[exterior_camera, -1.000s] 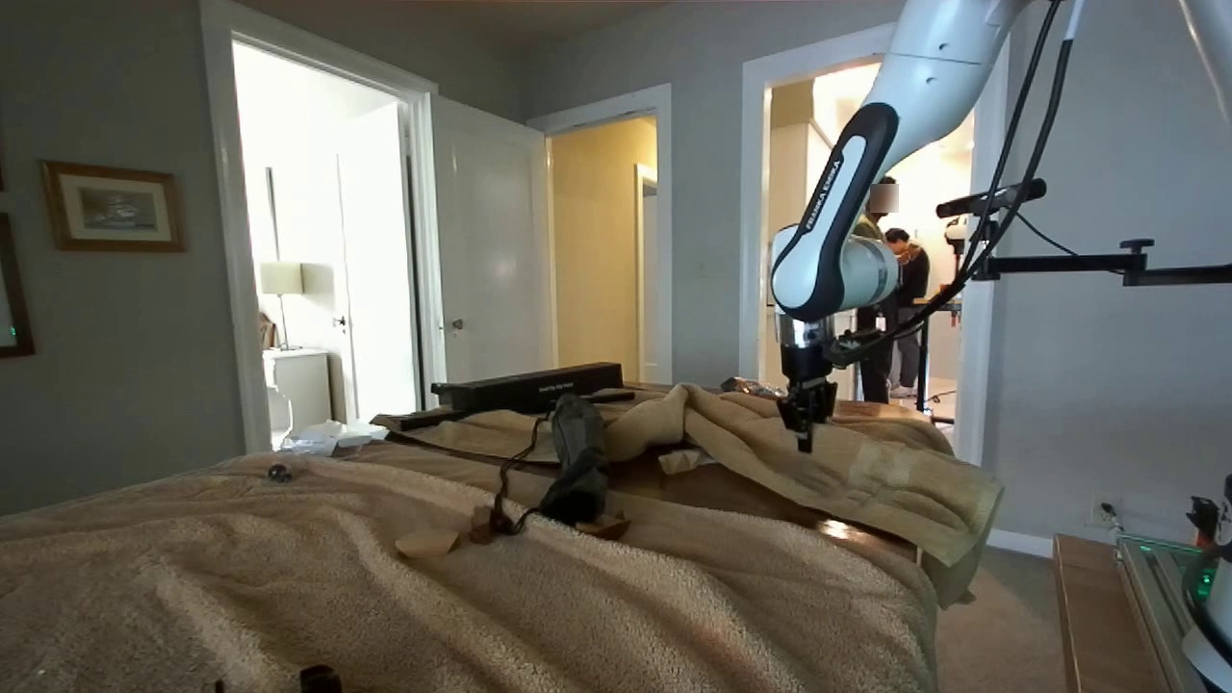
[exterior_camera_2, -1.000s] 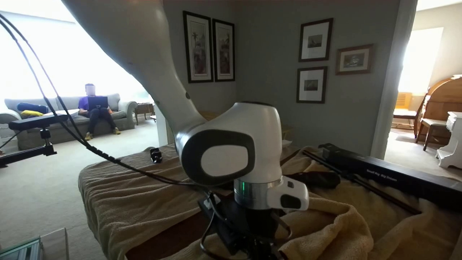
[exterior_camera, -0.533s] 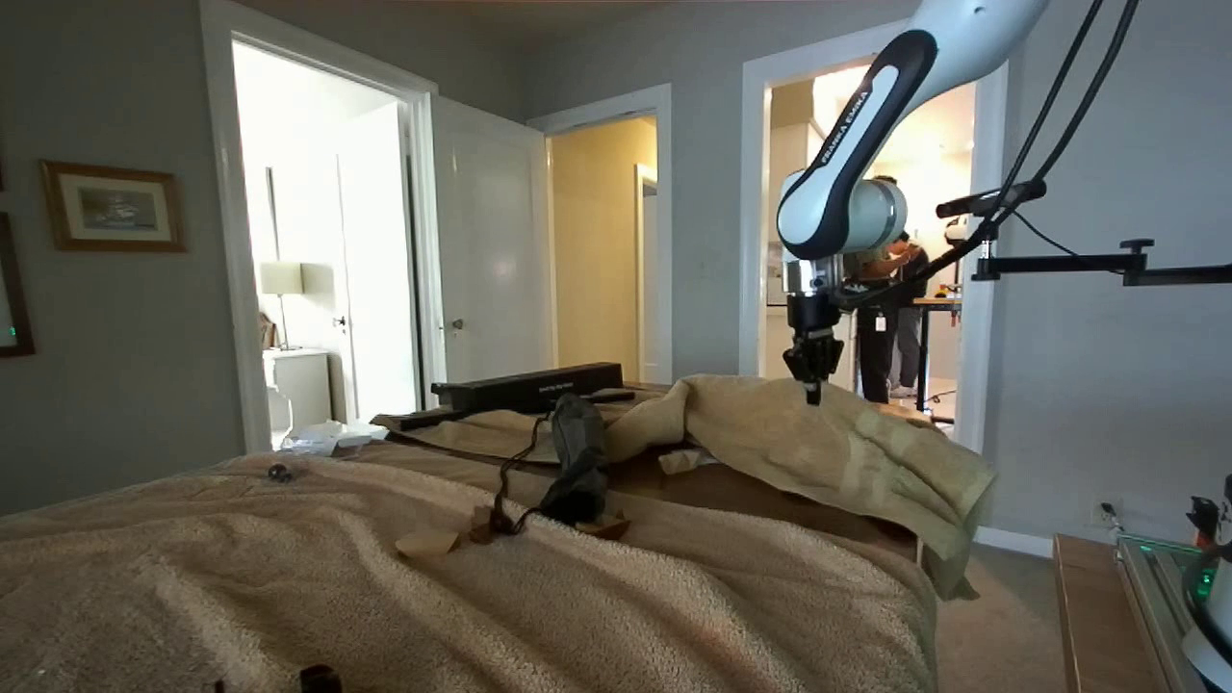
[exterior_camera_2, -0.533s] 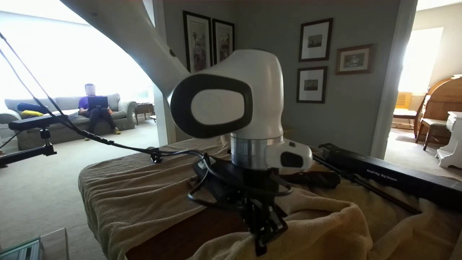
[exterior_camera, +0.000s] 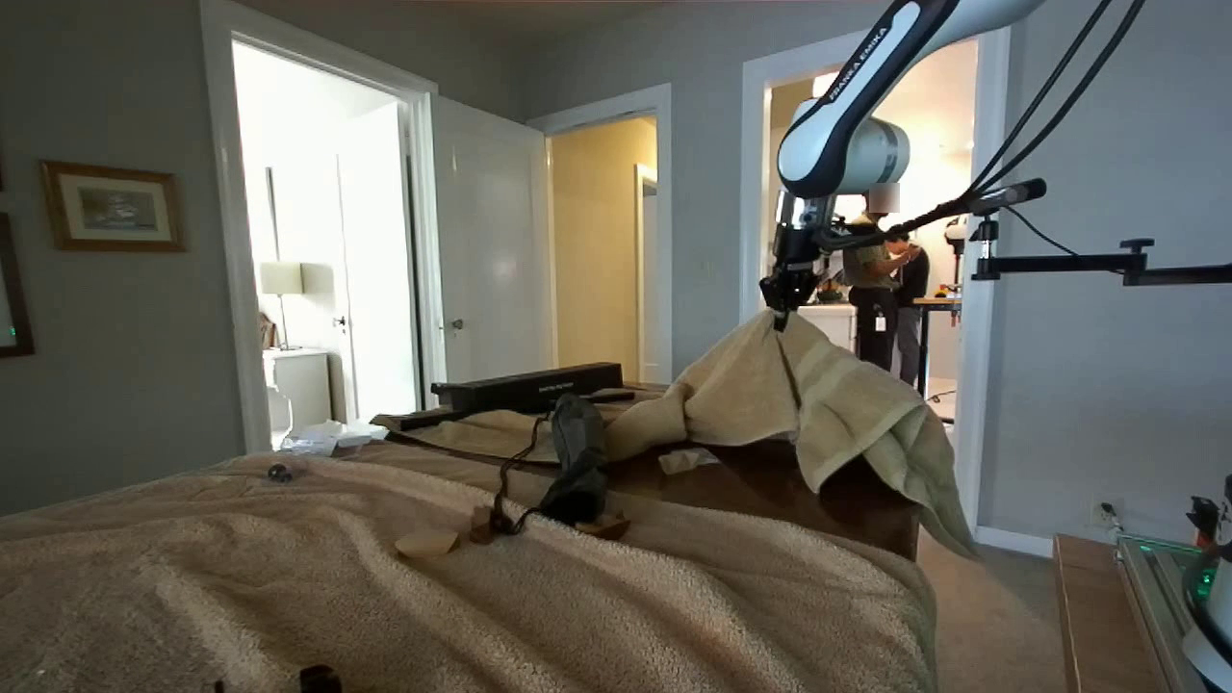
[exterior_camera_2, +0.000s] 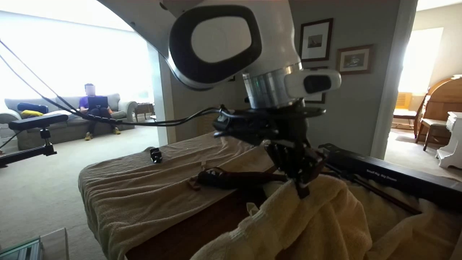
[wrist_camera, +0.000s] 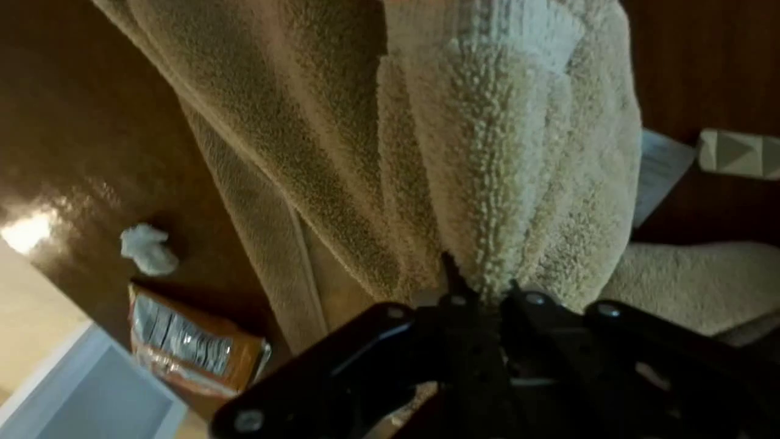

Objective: Fold the towel on the right

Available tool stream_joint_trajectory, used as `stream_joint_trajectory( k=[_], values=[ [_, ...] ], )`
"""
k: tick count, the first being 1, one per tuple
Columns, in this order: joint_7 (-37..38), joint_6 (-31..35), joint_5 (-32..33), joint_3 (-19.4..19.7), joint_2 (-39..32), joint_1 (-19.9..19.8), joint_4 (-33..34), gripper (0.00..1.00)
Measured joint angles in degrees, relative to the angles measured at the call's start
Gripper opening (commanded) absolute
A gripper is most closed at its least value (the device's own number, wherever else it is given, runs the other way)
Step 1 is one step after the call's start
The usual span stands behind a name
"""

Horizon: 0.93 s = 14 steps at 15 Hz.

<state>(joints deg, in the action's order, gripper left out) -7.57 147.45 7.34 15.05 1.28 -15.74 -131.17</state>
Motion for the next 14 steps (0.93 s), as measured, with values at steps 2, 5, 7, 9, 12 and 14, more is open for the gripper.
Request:
stream_joint_trajectory(
  k=[2, 5, 7, 9, 12, 14],
  values=[
    [0.0, 3.17, -0.36, -0.14, -0.11, 0.32, 2.89, 0.02],
    [-0.04, 9.07, -3.97, -0.7, -2.05, 1.12, 7.66, 0.02],
    [-0.32, 13.03, -7.84, -1.32, -5.37, 1.52, 11.23, 0.02],
    [-1.47, 15.38, -12.22, -2.27, -10.15, 1.48, 15.22, 0.02],
    [-4.34, 14.68, -18.21, -4.41, -18.48, -0.24, 22.06, 0.02],
    [-6.9, 12.05, -20.55, -6.28, -23.95, -2.73, 26.9, 0.02]
  ],
)
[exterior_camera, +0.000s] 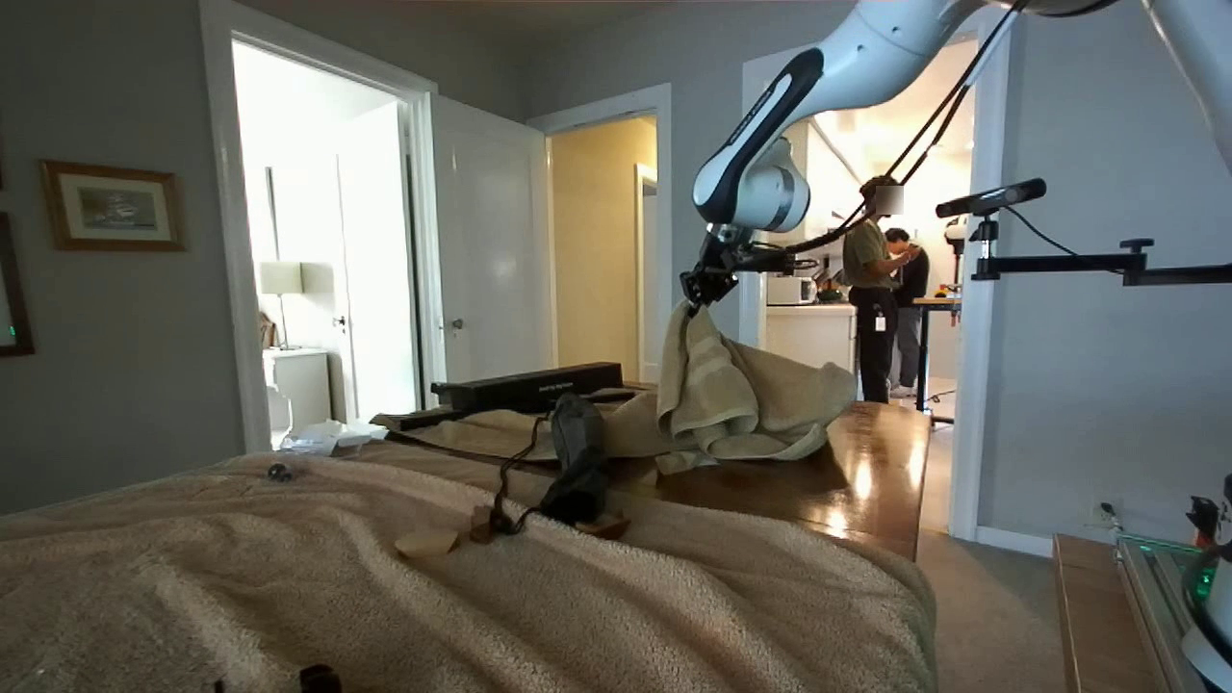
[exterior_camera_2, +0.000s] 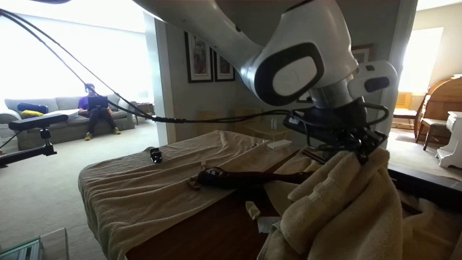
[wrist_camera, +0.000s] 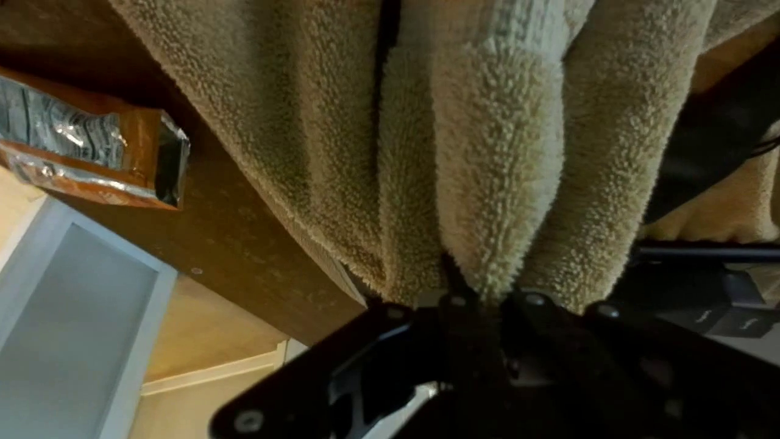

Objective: Fold the towel on the right

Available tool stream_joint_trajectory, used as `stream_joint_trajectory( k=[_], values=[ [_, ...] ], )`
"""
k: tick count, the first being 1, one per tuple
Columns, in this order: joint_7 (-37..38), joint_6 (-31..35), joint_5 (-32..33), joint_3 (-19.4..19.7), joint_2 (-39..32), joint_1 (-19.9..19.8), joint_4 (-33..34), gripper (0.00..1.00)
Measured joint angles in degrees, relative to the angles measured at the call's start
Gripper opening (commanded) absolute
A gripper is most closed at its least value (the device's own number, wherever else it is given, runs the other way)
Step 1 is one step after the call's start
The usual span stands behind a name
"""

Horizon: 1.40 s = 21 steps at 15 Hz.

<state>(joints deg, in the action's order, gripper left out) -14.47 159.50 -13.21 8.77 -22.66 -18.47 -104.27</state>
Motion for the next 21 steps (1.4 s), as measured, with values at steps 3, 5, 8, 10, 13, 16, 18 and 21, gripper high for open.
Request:
stream_joint_trajectory(
  k=[3, 5, 8, 10, 13, 16, 18, 21],
  values=[
    [-2.68, -5.31, -0.09, -2.8, -6.79, -4.45, 7.08, 0.02],
    [-4.71, -9.09, -0.03, -3.91, -10.3, -6.61, 10.98, 0.02],
    [-7.7, -14.49, 0.09, -4.84, -14.63, -8.44, 15.57, 0.02],
    [-9.63, -17.26, 0.29, -5.09, -16.69, -8.81, 17.71, 0.02],
    [-11.7, -20.27, 1.11, -5.19, -18.43, -8.75, 20.01, 0.02],
    [-11.87, -23.36, 3.96, -4.75, -20.14, -8.38, 22.32, 0.35],
    [-11.87, -24.62, 5.62, -4.49, -21.04, -8.21, 23.43, 0.42],
    [-11.87, -24.84, 7.06, -4.47, -20.54, -7.87, 23.37, 0.62]
  ],
)
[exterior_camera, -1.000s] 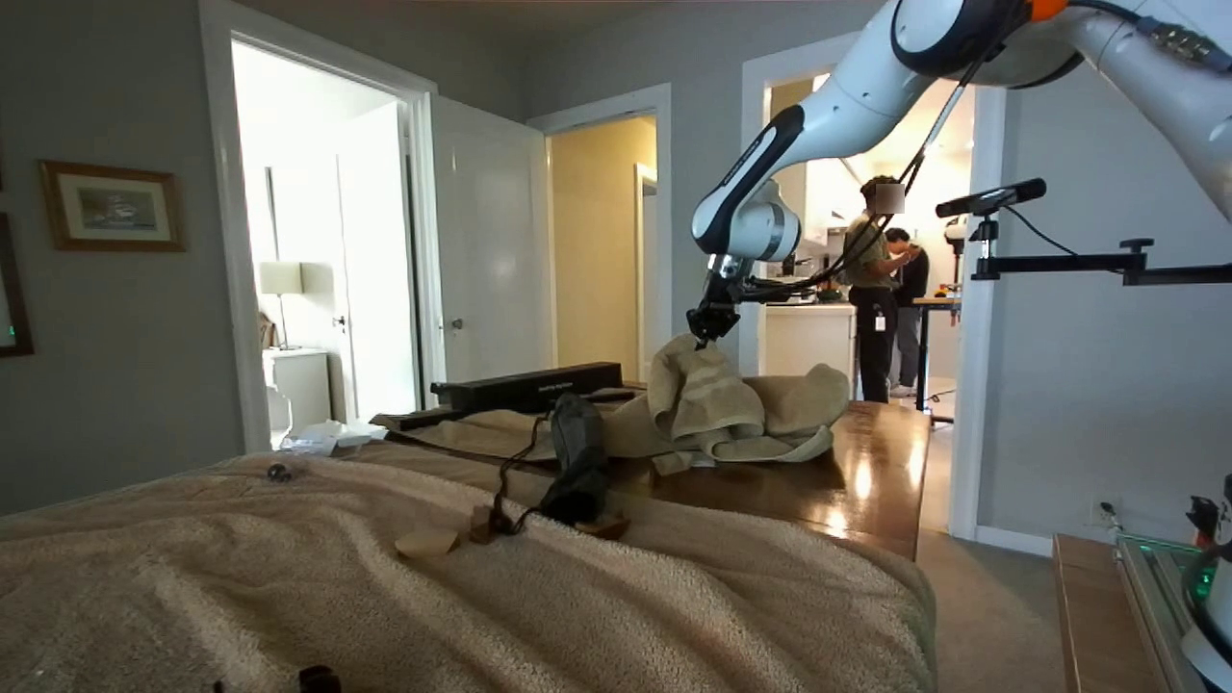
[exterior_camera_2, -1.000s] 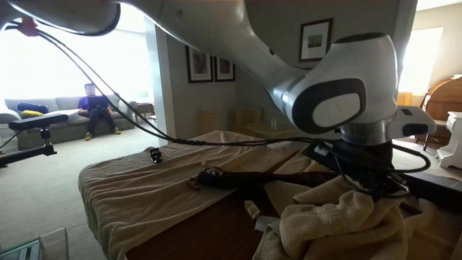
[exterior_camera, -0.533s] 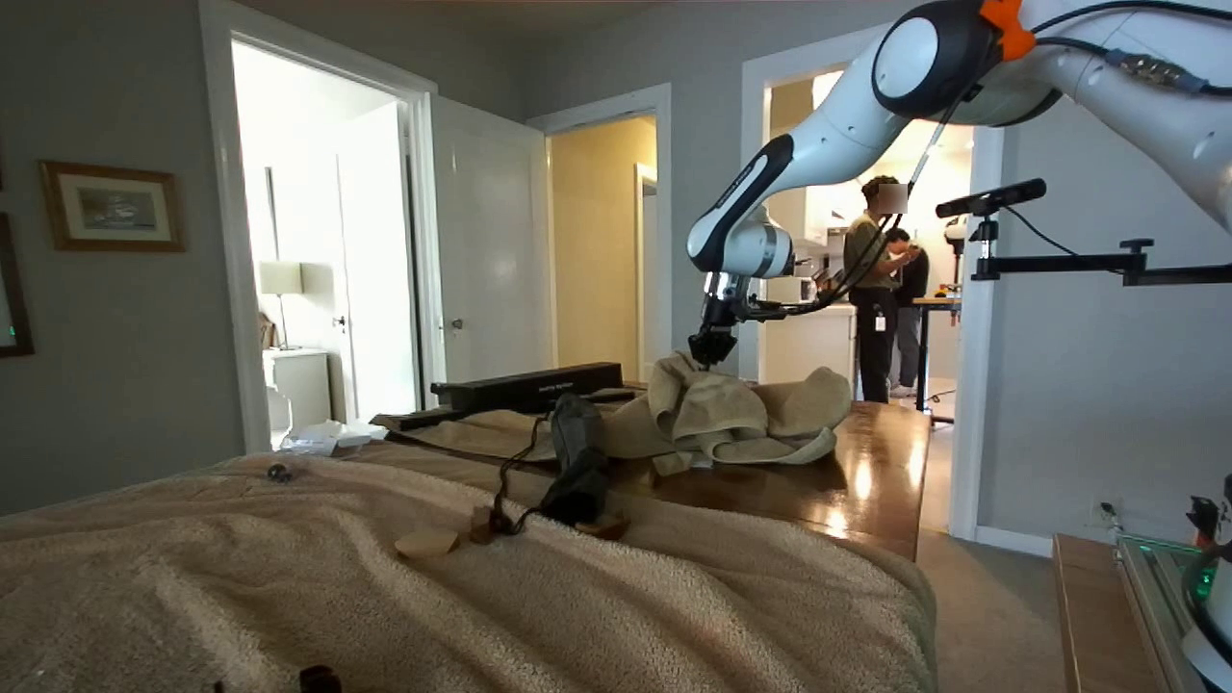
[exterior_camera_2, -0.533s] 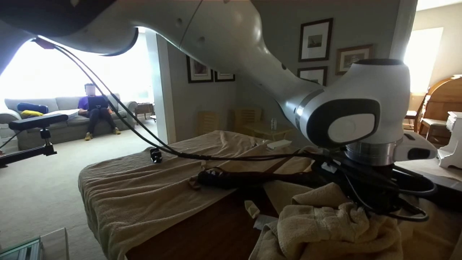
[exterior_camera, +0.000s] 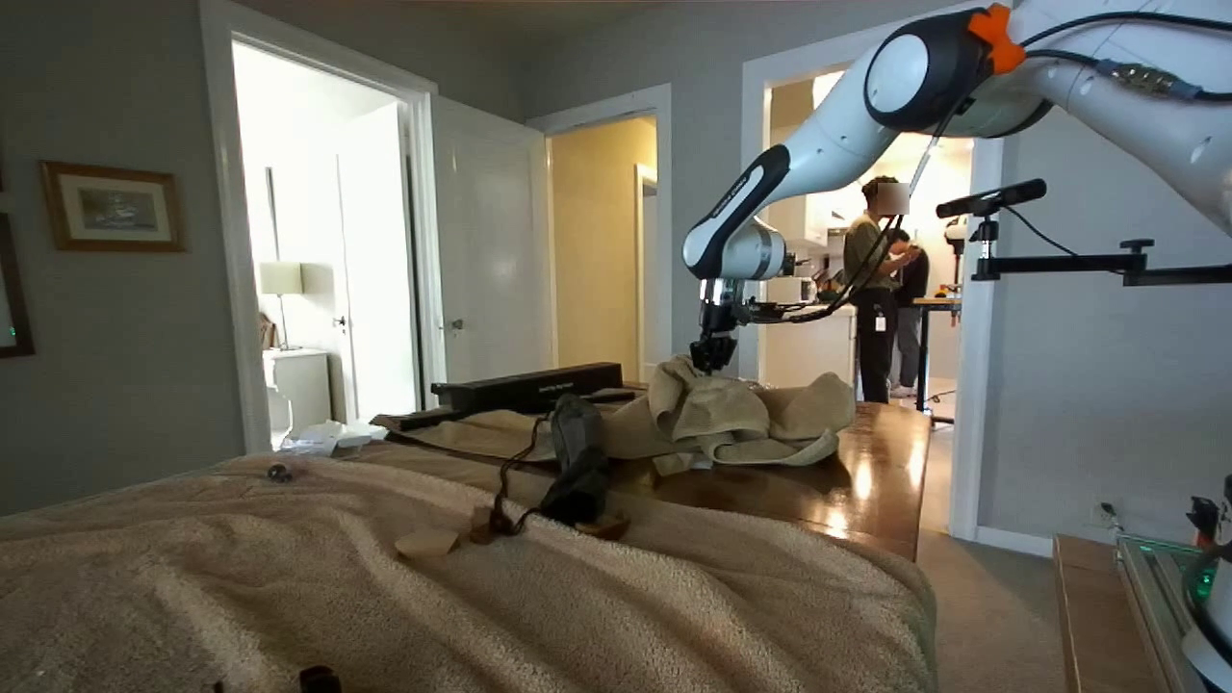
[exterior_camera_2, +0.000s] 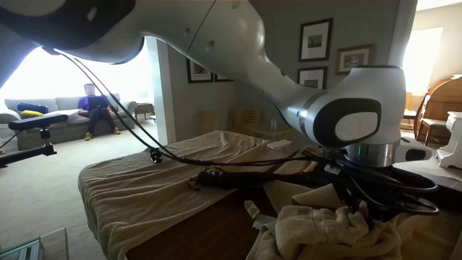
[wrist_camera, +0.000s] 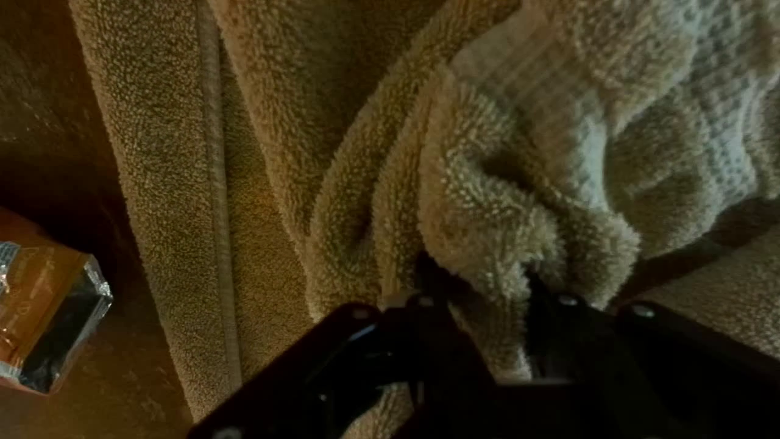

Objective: Fold the towel on the right

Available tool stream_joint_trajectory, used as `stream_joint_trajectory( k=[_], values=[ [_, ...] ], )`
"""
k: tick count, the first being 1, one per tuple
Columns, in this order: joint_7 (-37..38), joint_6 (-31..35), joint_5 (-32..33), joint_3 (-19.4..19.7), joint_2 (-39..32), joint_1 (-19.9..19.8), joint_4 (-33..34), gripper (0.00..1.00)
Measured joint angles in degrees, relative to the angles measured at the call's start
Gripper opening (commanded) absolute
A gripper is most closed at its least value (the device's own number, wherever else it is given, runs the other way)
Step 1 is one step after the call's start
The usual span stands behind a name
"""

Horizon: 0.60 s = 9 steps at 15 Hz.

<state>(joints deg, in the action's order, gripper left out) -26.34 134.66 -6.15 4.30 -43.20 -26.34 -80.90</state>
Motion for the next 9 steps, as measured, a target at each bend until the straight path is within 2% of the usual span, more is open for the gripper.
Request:
stream_joint_trajectory(
  k=[2, 5, 9],
  values=[
    [0.0, 0.22, 0.29, 0.06, 1.37, 0.4, -1.08, 0.76],
    [0.19, 0.68, 0.98, 0.74, 6.44, 1.69, -6.77, 0.99],
    [2.54, 0.13, 2.93, 2.67, 15.38, 4.37, -17.27, 1.0]
  ],
)
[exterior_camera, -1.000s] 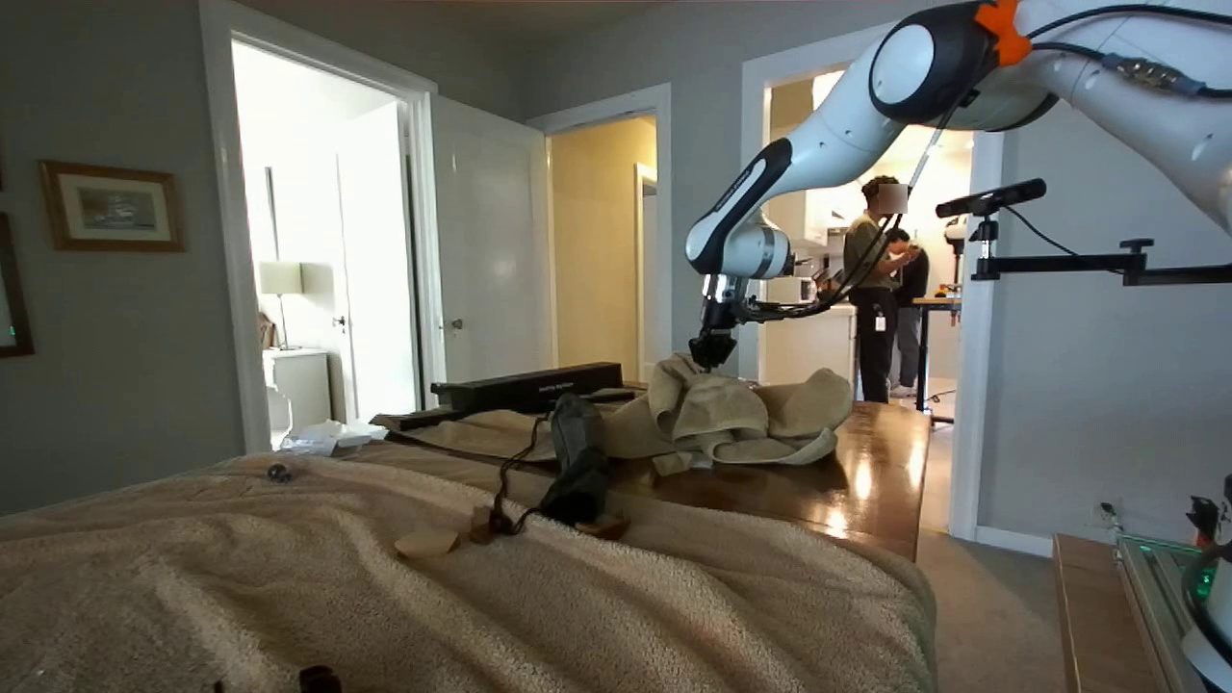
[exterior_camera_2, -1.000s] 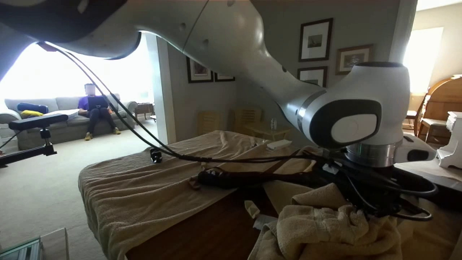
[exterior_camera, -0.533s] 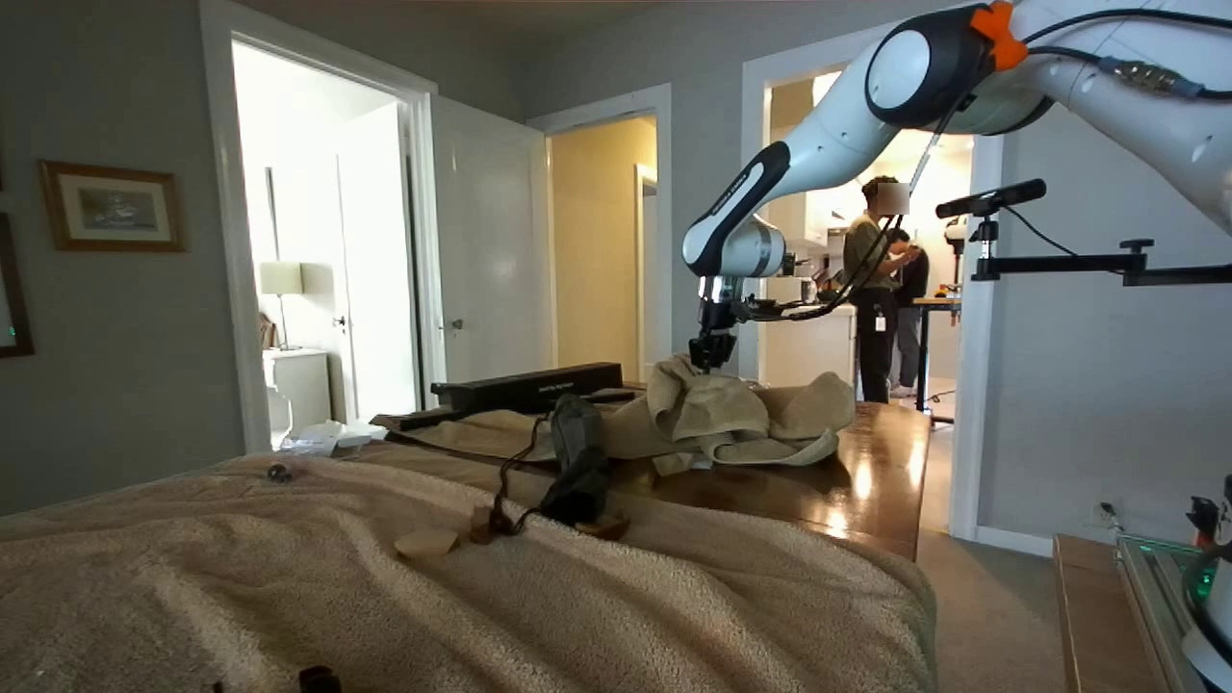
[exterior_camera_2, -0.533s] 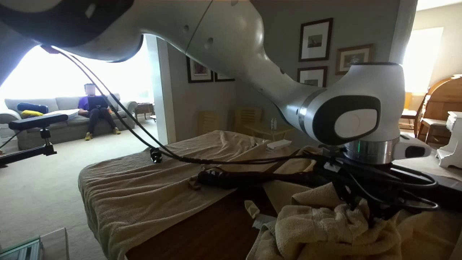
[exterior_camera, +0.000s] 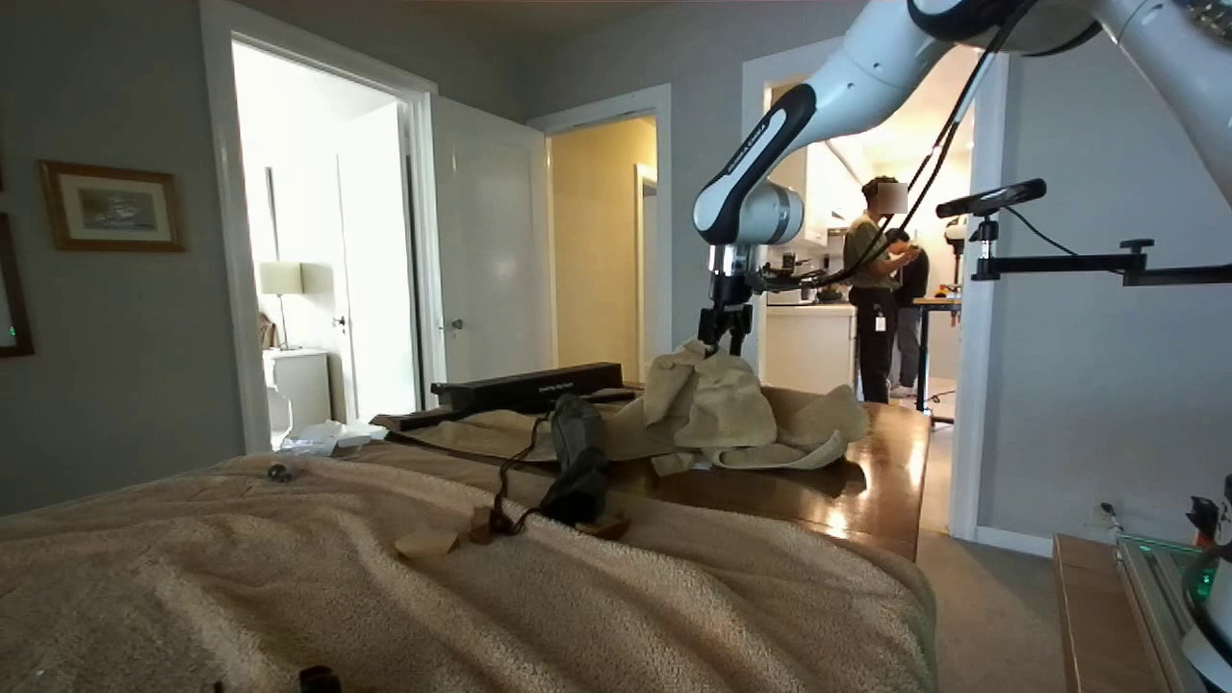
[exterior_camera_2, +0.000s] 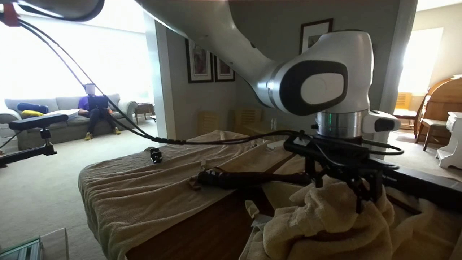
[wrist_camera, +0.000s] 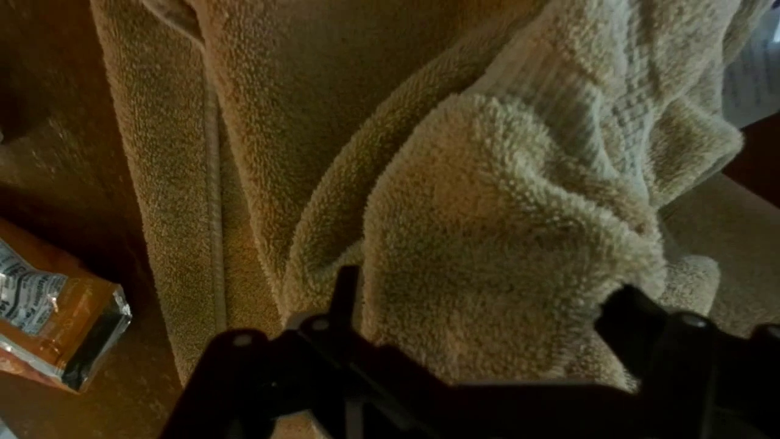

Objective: Fold the towel on the right

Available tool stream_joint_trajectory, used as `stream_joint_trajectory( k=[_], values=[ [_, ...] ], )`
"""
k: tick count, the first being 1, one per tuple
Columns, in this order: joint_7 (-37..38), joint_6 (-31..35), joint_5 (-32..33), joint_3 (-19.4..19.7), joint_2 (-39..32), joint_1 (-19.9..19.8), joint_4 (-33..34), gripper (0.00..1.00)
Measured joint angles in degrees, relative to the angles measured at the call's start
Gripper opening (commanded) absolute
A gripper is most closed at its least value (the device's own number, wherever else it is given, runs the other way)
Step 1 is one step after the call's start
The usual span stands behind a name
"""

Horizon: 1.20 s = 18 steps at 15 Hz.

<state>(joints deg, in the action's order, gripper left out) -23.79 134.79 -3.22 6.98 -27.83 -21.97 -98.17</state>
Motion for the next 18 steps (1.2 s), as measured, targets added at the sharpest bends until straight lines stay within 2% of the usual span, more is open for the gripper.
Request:
stream_joint_trajectory(
  k=[5, 8, 11, 12, 14, 18],
  values=[
    [3.04, 1.46, 3.32, 1.99, 10.8, 3.75, -13.72, 1.0],
    [5.76, 6.86, 3.57, 2.06, 17.54, 5.97, -22.49, 1.0],
    [11.6, 15.58, 3.34, 1.88, 22.7, 8.48, -30.26, 1.0],
    [12.9, 15.87, 3.34, 1.74, 23.73, 9.27, -31.96, 1.0],
    [14.64, 12.54, 3.91, 1.53, 26.01, 10.67, -34.88, 1.0],
    [21.94, 0.01, 11.72, 0.9, 33.75, 12.03, -40.33, 1.0]
  ],
)
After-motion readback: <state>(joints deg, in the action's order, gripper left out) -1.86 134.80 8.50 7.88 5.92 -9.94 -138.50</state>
